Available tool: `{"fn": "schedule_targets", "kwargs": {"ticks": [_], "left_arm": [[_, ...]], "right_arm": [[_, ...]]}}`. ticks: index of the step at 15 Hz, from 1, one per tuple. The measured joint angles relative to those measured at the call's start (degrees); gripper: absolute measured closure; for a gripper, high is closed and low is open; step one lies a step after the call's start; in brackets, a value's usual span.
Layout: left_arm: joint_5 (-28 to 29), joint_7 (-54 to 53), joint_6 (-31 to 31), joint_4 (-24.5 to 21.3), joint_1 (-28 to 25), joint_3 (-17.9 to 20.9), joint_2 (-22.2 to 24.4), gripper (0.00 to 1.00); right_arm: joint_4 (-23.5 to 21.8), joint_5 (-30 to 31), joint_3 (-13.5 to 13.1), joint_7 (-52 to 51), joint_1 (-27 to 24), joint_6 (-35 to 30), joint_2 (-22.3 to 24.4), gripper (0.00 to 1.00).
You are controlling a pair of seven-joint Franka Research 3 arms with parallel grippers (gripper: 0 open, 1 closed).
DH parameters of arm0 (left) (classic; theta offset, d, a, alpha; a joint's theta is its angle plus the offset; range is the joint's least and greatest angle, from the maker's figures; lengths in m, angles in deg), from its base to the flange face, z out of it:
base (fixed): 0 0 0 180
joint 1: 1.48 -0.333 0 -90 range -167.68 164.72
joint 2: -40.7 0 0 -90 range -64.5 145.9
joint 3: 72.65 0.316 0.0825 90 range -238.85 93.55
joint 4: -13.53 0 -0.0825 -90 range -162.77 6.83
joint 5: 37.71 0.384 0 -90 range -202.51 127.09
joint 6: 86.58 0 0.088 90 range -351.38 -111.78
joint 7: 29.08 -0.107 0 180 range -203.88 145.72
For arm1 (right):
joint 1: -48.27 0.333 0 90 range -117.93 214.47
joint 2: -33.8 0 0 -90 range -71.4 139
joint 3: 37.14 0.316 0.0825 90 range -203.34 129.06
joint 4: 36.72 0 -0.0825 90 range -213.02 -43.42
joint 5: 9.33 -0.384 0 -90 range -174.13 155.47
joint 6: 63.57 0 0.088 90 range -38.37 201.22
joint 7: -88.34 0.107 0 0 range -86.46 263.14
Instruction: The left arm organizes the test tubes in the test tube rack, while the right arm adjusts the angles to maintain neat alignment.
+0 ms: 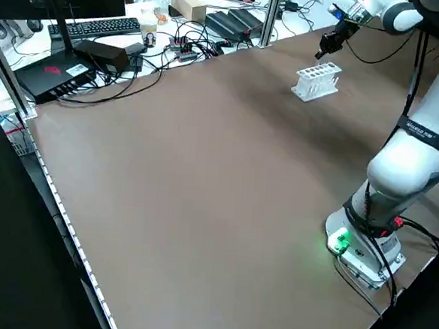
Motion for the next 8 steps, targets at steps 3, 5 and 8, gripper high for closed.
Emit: {"fn": "schedule_targets", "kwargs": {"ticks": [3,5,8], "left_arm": [[0.00,0.00,0.00,0.00,0.10,-0.05,0.00,0.00],[0.00,0.00,0.00,0.00,0.18,-0.10,0.00,0.00],[0.00,0.00,0.00,0.00,0.20,-0.12,0.00,0.00]], "right_arm": [[0.35,0.25,-0.13,0.07,0.08,0.07,-0.77,0.99],[0.48,0.42,-0.19,0.07,0.09,0.14,-1.05,0.99],[0.53,0.68,-0.44,0.07,0.09,0.16,-1.19,0.99]]}}
